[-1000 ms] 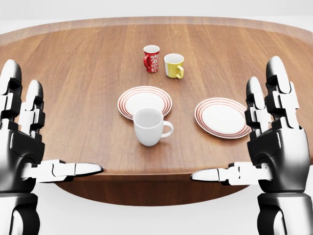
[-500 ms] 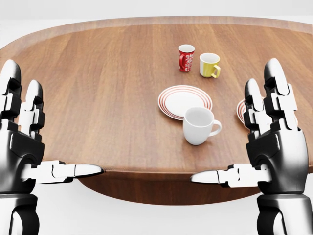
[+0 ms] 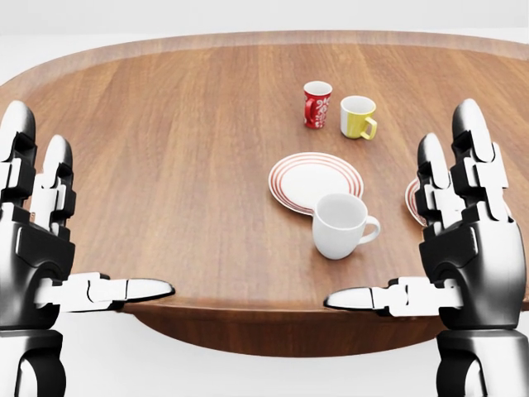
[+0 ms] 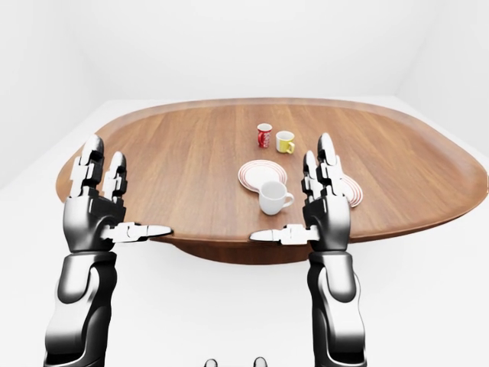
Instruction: Put the white mug on the left plate.
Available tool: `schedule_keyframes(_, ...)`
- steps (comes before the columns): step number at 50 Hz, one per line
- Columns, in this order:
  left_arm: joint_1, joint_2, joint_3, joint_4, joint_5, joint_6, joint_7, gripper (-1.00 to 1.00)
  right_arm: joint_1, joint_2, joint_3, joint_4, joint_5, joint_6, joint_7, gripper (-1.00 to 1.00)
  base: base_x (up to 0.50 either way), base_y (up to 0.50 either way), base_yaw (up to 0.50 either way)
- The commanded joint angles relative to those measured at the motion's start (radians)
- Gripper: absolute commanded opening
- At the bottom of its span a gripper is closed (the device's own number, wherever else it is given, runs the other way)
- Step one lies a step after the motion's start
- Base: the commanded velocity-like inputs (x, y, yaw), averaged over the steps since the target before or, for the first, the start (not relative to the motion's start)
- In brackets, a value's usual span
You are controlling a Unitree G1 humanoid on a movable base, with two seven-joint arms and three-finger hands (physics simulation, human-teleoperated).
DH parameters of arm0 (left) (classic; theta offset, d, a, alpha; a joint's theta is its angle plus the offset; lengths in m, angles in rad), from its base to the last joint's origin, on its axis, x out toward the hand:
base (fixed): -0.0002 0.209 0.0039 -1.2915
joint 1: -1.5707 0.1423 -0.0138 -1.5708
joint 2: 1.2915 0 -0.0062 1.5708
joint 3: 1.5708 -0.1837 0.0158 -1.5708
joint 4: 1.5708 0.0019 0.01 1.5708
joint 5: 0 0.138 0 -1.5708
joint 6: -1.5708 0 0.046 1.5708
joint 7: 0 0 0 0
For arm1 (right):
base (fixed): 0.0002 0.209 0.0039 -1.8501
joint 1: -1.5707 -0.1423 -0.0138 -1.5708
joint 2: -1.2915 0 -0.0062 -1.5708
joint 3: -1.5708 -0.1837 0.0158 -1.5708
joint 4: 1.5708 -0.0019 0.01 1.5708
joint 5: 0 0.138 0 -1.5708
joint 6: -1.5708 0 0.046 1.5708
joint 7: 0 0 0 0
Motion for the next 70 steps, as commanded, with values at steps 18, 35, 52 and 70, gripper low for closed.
schedule_keyframes(18,-0.001,-0.001,-0.002,-0.011,0.001,0.0,-0.003,0.98,0.007,0.0,0.001,-0.018,0.022,0.0,0.015,1.0,0.5,0.0,0.0)
schedule_keyframes(35,-0.008,0.001,0.002,-0.021,-0.003,0.0,-0.004,0.98,0.001,-0.003,0.0,-0.021,0.02,0.0,0.019,1.0,0.5,0.0,0.0)
schedule_keyframes(52,-0.008,0.003,0.003,-0.023,-0.003,0.0,-0.006,0.98,0.001,-0.002,0.002,-0.015,0.016,0.0,0.021,1.0,0.5,0.0,0.0)
schedule_keyframes(70,-0.012,0.005,0.01,-0.016,-0.005,0.0,-0.006,0.98,-0.016,-0.005,-0.002,0.024,-0.026,0.0,-0.016,1.0,0.32,-0.02,0.0)
